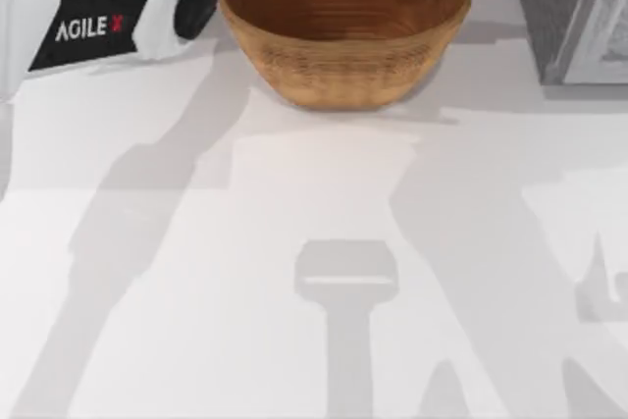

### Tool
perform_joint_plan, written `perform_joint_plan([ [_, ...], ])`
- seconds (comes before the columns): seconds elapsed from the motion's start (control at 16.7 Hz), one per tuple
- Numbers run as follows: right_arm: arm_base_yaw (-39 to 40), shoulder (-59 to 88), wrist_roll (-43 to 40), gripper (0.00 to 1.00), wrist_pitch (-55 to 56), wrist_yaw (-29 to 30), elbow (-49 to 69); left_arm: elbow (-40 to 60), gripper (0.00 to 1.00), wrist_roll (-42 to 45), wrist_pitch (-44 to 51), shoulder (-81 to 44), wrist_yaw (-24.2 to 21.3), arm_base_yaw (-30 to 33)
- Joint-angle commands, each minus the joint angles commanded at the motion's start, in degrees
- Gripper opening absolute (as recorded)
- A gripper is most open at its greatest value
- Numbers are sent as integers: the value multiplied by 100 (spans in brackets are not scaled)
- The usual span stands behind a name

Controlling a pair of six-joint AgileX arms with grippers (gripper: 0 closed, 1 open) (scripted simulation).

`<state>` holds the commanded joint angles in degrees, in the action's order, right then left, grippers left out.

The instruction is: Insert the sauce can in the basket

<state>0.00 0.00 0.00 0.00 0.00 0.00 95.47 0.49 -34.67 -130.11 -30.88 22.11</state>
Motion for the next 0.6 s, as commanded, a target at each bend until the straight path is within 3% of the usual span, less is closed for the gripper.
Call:
perform_joint_plan([
  [0.3, 0, 0, 0, 100, 0, 0, 0, 61, 0, -2, 20, -62, 29, 29],
  [0.6, 0, 0, 0, 100, 0, 0, 0, 61, 38, -2, 20, -62, 29, 29],
])
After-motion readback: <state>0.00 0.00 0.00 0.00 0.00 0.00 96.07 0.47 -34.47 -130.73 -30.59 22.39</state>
